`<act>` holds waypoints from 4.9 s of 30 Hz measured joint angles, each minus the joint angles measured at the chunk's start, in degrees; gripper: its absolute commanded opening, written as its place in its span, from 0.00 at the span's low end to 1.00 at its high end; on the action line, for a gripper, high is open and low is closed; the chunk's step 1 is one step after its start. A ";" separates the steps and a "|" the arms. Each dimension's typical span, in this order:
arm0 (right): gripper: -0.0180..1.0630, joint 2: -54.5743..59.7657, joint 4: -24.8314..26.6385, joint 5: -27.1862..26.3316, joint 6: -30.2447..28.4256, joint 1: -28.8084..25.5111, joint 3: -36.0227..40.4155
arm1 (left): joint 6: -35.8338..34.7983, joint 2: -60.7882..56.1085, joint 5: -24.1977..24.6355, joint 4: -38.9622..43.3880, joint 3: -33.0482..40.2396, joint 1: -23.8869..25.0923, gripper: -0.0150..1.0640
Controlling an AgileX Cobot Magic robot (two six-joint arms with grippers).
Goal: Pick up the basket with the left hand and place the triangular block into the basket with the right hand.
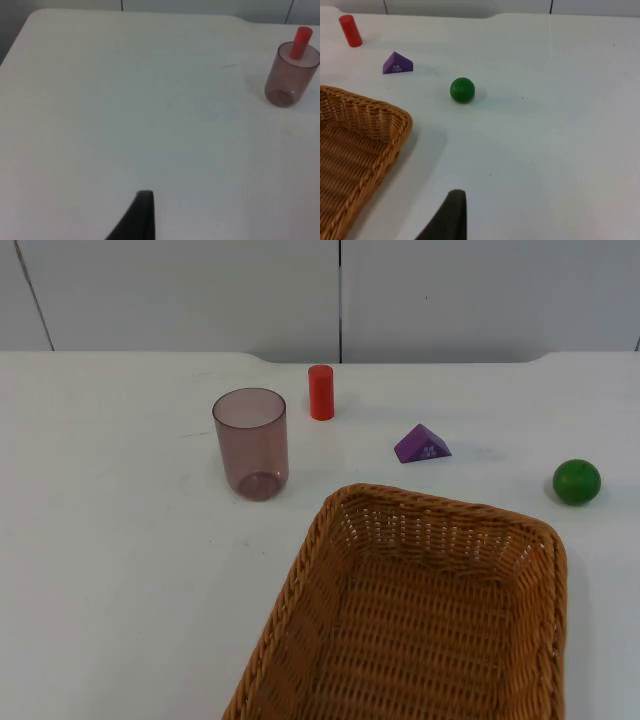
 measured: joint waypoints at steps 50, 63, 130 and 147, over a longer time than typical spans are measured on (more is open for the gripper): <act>0.99 51.96 3.07 -21.06 -0.99 0.00 -12.09 | 13.30 60.94 -14.53 -17.02 -13.80 0.00 0.83; 0.99 51.96 3.07 -21.16 -1.11 0.00 -12.09 | 14.33 87.73 -15.46 -18.44 -20.40 -21.48 0.83; 0.99 51.96 4.17 -21.16 -2.76 0.00 -12.09 | 12.44 90.95 -16.08 -22.26 -23.90 -22.97 0.01; 0.99 53.33 9.83 -21.16 -11.86 0.00 -12.22 | 32.23 89.22 -16.29 -36.31 -8.10 -6.45 0.01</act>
